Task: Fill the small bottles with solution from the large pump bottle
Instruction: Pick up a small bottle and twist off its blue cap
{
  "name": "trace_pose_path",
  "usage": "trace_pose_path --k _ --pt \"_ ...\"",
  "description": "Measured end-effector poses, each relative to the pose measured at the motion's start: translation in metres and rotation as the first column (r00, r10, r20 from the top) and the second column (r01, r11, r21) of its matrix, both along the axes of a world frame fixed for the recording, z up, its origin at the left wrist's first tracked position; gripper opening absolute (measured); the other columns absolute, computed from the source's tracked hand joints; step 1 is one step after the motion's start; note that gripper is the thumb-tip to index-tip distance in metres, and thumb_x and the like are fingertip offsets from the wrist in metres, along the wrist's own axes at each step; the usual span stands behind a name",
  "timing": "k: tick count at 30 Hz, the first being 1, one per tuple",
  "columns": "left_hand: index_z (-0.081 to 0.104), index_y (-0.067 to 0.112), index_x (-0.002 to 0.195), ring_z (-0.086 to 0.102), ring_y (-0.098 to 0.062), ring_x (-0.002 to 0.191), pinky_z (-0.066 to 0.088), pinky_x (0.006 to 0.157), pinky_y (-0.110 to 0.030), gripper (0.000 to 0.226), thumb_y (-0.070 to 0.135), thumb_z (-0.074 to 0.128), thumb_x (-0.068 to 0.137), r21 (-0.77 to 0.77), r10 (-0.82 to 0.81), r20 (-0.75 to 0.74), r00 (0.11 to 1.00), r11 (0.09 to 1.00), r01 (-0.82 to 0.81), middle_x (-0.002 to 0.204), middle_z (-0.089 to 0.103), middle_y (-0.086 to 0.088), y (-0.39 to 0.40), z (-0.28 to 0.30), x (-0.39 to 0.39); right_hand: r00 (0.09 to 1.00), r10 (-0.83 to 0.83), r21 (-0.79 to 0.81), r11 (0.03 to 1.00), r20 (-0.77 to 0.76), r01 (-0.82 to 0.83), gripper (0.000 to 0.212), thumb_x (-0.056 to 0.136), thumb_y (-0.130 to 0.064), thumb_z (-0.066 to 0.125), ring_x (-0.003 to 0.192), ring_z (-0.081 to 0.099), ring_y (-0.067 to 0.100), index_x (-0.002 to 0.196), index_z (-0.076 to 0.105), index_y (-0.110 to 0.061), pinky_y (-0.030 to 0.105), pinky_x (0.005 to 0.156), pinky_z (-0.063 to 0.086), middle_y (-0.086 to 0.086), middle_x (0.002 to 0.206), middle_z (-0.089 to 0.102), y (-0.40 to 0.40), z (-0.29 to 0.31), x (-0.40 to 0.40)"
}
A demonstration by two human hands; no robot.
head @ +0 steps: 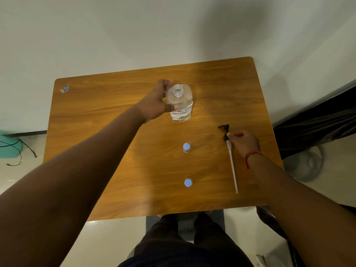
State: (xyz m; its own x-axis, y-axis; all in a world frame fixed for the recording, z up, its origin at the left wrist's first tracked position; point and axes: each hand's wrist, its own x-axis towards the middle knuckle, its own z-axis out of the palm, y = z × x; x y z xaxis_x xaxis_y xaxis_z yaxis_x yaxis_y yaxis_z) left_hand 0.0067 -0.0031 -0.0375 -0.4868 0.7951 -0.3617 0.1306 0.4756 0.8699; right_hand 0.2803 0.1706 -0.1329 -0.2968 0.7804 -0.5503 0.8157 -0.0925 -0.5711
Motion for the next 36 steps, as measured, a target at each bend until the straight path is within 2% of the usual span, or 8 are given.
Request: trace_pose_path --k 5,8,12,16,20,23,28,36 --pt "0.031 0.015 0.144 0.036 -0.017 0.145 0.046 0.113 -0.045 0.079 0.003 0.08 0.083 -0.007 0.016 0.042 0.999 1.0 -0.016 0.15 0.042 -0.001 -0.004 0.003 0.0 1.0 -0.012 0.182 0.983 -0.016 0.015 0.032 0.092 -0.04 0.063 0.1 0.057 0.018 0.115 0.061 -0.018 0.033 0.081 0.051 0.0 0.113 0.059 -0.005 0.008 -0.005" --pt "0.028 0.017 0.148 0.024 -0.018 0.152 0.041 0.116 -0.044 0.078 0.009 0.077 0.088 -0.02 0.106 0.038 0.994 0.994 -0.105 0.161 0.03 -0.002 -0.013 0.001 0.003 0.985 0.157 0.402 0.909 -0.074 -0.115 0.019 0.095 -0.03 0.058 0.101 0.057 0.018 0.11 0.062 -0.018 0.035 0.082 0.054 0.001 0.112 0.059 -0.015 0.018 -0.012" --pt "0.035 0.019 0.141 0.026 -0.016 0.151 0.036 0.112 -0.035 0.057 0.02 0.07 0.096 0.009 0.356 0.051 0.933 0.934 -0.357 0.159 0.034 -0.003 -0.038 -0.013 0.017 0.828 0.545 0.484 0.765 -0.134 -0.425 0.023 0.093 -0.017 0.057 0.103 0.055 0.019 0.116 0.062 -0.013 0.035 0.086 0.05 0.003 0.11 0.059 -0.038 0.024 -0.021" --pt "0.044 0.018 0.123 0.044 -0.014 0.136 0.04 0.113 -0.041 0.036 0.017 0.069 0.096 0.013 0.467 0.011 0.884 0.884 -0.467 0.14 0.05 -0.004 -0.066 -0.036 0.036 0.644 0.751 0.522 0.611 -0.146 -0.595 0.03 0.088 -0.015 0.062 0.102 0.049 0.009 0.118 0.062 -0.013 0.03 0.088 0.043 0.0 0.111 0.059 -0.061 0.024 -0.029" --pt "0.053 0.015 0.119 0.051 -0.014 0.127 0.048 0.104 -0.037 0.029 0.009 0.068 0.094 -0.051 0.372 -0.031 0.928 0.926 -0.373 0.132 0.058 -0.005 -0.08 -0.051 0.058 0.538 0.836 0.499 0.513 -0.106 -0.699 0.039 0.084 -0.027 0.061 0.11 0.052 0.017 0.121 0.061 -0.015 0.027 0.087 0.037 0.0 0.118 0.06 -0.072 0.021 -0.036" --pt "0.056 0.016 0.123 0.05 -0.013 0.131 0.049 0.106 -0.038 0.033 0.008 0.068 0.094 -0.103 0.234 -0.07 0.97 0.965 -0.24 0.134 0.058 -0.002 -0.082 -0.061 0.074 0.489 0.87 0.517 0.448 -0.065 -0.729 0.044 0.084 -0.04 0.056 0.112 0.052 0.018 0.12 0.063 -0.017 0.027 0.088 0.036 -0.001 0.119 0.061 -0.077 0.02 -0.04" --pt "0.052 0.019 0.136 0.043 -0.013 0.14 0.043 0.112 -0.038 0.044 0.012 0.068 0.095 -0.154 0.01 -0.103 0.995 0.988 -0.026 0.144 0.054 0.004 -0.081 -0.076 0.093 0.47 0.883 0.527 0.39 0.02 -0.755 0.031 0.09 -0.036 0.063 0.112 0.053 0.02 0.117 0.065 -0.021 0.037 0.089 0.046 -0.002 0.118 0.062 -0.082 0.018 -0.046" --pt "0.052 0.017 0.141 0.046 -0.018 0.14 0.043 0.113 -0.042 0.049 0.012 0.068 0.095 -0.143 -0.077 -0.086 0.993 0.988 0.065 0.145 0.057 -0.002 -0.062 -0.076 0.103 0.469 0.882 0.535 0.372 0.052 -0.759 0.033 0.088 -0.036 0.062 0.109 0.054 0.022 0.116 0.066 -0.019 0.041 0.089 0.046 0.0 0.113 0.065 -0.085 0.023 -0.052"
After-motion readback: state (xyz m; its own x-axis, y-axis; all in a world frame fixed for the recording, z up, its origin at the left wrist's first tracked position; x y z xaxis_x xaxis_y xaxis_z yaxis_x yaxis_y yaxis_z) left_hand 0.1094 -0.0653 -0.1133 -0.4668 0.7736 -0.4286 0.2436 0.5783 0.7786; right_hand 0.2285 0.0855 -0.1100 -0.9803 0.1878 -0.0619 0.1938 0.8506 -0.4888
